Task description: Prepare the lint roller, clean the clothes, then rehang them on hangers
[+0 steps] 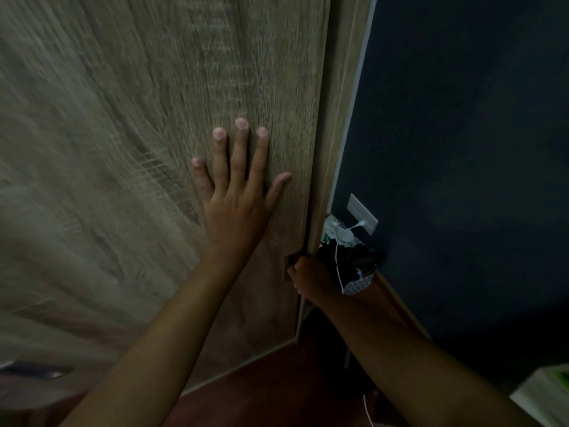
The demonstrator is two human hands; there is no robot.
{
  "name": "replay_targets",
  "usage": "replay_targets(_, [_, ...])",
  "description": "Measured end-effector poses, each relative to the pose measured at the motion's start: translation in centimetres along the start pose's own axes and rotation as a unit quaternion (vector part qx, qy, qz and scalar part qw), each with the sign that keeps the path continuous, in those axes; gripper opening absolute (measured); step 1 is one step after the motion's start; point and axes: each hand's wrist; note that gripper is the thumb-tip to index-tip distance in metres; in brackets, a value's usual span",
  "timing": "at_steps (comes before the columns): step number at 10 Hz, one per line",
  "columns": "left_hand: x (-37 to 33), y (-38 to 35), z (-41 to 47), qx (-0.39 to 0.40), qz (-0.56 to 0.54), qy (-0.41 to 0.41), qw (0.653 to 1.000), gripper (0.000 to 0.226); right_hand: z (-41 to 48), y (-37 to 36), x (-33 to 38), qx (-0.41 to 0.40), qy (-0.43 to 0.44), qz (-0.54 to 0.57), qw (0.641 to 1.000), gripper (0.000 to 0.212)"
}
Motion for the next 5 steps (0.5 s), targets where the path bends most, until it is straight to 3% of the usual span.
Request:
replay_targets(2, [-0.6, 0.3, 0.3, 0.007, -0.016, 0.001, 1.000, 0.077, 0.1, 0.7, -0.5, -0.005, -0.012, -0.040, 0.999, 0.041])
replay_targets(3, [-0.7, 1.6, 0.5, 0.050, -0.068, -0.008, 0.996, 0.070, -0.7, 1.8, -1.7, 0.066, -0.034, 0.047, 0.996, 0.051])
replay_targets(4, [-3.1, 3.7, 0.4, 0.104, -0.214, -0.047, 0.970, 0.065, -2.4, 4.4, -4.7, 0.121, -0.047, 0.177, 0.976, 0.053])
replay_targets(5, [-6.5, 5.2, 1.4, 0.157, -0.352, -0.125, 0.914, 0.066, -4.1, 8.9, -8.2, 0.004, -0.095, 0.187, 0.978, 0.039])
Point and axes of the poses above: each hand's wrist, its own z-axis towards the middle knuckle, its own y-axis out of the back of the hand, x = y × z, and after that the axes turned 6 degrees about -z, right-handed
